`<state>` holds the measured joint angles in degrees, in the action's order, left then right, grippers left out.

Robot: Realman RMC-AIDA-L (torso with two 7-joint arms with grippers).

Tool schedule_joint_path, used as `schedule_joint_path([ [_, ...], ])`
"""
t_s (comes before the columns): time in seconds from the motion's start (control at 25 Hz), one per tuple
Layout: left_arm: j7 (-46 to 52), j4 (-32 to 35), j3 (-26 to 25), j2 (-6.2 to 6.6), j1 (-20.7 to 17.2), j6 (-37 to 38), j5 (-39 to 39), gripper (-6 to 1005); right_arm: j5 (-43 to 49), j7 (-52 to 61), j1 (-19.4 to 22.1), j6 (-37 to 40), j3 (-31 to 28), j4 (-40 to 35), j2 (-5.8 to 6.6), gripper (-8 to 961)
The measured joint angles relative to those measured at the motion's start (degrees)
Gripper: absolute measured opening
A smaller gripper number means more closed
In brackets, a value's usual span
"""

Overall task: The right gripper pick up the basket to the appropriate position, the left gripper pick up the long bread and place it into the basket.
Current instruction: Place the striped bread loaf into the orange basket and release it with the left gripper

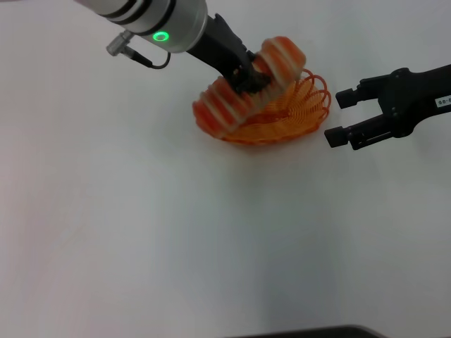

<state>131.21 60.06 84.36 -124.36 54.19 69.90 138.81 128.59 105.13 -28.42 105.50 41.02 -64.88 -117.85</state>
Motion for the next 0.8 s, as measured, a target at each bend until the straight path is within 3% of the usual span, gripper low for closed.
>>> schedule_joint_path([
  [0.2, -0.72, -4.87, 0.23, -0.02, 3.13, -0.67, -1.70, 383, 0.00, 0.00, 0.42, -0.01, -0.29, 0.02, 0.25, 947],
  [0.36, -0.89, -5.67, 0.36, -0.09, 3.41, -1.96, -2.00, 332, 0.00, 0.00, 0.40, -0.26, -0.29, 0.02, 0.26, 947],
  [0.8, -1.57, -4.12, -0.14, 0.08, 1.19, -1.32, -3.59, 752, -0.01, -0.02, 0.30, -0.40, -0.14, 0.02, 0.10, 947],
])
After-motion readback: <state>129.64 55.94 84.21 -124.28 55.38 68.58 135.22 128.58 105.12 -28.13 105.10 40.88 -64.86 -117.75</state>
